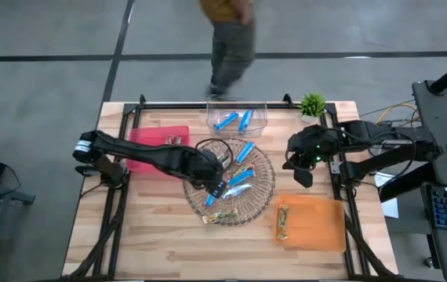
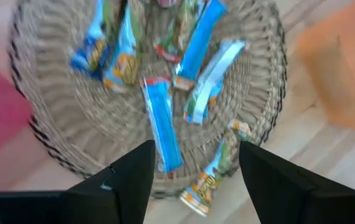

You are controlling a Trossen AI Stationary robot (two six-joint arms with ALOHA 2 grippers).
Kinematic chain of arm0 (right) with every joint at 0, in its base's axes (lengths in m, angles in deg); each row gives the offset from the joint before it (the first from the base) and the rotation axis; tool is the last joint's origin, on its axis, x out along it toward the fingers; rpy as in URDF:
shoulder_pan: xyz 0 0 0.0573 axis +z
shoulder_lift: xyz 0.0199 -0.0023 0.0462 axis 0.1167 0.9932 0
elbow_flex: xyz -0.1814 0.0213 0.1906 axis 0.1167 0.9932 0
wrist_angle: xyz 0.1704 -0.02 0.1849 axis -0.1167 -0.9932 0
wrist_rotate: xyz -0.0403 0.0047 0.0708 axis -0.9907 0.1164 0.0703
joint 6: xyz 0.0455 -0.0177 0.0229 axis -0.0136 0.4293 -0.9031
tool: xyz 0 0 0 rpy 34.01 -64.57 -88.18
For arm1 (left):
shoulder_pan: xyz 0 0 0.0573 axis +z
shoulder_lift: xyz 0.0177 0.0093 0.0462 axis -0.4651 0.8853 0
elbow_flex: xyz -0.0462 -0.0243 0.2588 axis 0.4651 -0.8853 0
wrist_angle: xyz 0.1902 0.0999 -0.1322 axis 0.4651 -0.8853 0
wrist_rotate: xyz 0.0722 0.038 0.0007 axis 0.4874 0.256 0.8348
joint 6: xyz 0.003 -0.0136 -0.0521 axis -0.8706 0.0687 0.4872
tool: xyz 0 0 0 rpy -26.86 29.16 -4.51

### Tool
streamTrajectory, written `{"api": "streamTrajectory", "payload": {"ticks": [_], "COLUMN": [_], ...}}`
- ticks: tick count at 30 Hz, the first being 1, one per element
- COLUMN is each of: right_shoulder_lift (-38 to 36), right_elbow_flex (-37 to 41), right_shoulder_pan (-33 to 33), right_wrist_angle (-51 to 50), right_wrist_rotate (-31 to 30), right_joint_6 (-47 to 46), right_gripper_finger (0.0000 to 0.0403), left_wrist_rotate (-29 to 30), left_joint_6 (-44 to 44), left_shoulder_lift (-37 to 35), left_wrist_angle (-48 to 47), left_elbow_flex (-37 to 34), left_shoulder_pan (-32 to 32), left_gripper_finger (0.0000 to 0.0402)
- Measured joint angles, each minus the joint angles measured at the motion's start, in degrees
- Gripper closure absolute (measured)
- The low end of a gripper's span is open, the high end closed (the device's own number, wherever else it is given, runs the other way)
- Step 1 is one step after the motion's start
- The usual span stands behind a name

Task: Pick and place Granola Bars by type
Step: Put the red granola bar into the red bin

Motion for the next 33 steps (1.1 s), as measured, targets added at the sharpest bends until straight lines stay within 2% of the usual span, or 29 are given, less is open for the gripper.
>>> {"api": "streamTrajectory", "payload": {"ticks": [4,12,33], "right_shoulder_lift": [0.1,0.5,0.4], "right_elbow_flex": [1.5,3.2,3.4], "right_shoulder_pan": [-0.7,-1.3,-1.4], "right_wrist_angle": [0.0,0.8,0.6], "right_wrist_rotate": [0.0,0.0,0.1], "right_joint_6": [0.8,1.8,1.4], "right_gripper_finger": [0.0394,0.0394,0.0394], "left_wrist_rotate": [-3.3,-5.4,-4.7], "left_joint_6": [3.3,4.7,3.8], "left_shoulder_lift": [2.8,7.9,16.8], "left_wrist_angle": [-0.7,-1.1,1.8], "left_elbow_flex": [0.0,0.0,0.0], "left_shoulder_pan": [0.0,0.0,0.0], "left_gripper_finger": [0.0186,0.0186,0.0186]}}
